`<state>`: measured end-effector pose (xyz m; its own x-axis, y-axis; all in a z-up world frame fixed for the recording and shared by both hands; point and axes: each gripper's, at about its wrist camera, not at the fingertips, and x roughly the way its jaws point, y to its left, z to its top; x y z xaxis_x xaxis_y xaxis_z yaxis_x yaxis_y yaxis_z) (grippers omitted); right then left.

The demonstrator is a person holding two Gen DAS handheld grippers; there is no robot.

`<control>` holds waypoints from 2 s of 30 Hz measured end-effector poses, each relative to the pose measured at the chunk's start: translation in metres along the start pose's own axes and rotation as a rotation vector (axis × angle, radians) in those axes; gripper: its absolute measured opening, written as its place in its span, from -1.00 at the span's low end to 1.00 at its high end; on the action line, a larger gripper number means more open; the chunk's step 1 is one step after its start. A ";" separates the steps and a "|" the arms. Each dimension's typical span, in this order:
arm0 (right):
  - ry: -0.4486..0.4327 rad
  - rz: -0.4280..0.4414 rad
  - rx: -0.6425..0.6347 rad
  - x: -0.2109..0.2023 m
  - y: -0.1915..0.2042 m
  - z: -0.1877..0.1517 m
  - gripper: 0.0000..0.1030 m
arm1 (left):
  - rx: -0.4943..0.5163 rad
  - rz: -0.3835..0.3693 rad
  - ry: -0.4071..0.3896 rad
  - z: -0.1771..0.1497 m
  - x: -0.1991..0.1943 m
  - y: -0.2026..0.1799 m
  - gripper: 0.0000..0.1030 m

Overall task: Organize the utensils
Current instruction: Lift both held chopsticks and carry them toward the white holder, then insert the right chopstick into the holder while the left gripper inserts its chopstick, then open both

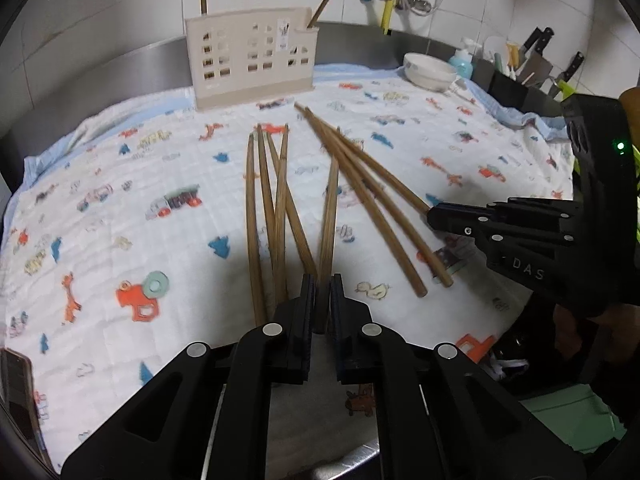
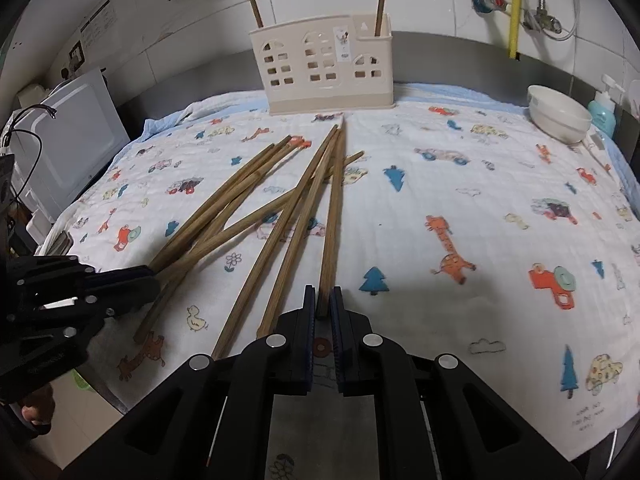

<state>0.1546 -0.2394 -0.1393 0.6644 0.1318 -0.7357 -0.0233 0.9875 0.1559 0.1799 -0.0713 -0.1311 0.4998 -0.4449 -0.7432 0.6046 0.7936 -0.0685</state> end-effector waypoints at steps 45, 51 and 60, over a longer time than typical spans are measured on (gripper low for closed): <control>-0.340 0.041 -0.259 -0.127 0.008 0.251 -0.88 | 0.033 0.024 -0.307 0.140 -0.080 0.032 -0.88; -0.375 0.044 -0.259 -0.130 0.016 0.289 -0.87 | 0.071 0.047 -0.309 0.166 -0.082 0.030 -0.88; -0.505 -0.019 -0.183 -0.117 0.006 0.352 -0.87 | 0.107 0.063 -0.347 0.214 -0.088 0.033 -0.88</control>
<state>0.3394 -0.2792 0.1799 0.9415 0.1005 -0.3217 -0.1078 0.9942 -0.0049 0.2887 -0.0950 0.0748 0.7080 -0.5252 -0.4721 0.6180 0.7843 0.0544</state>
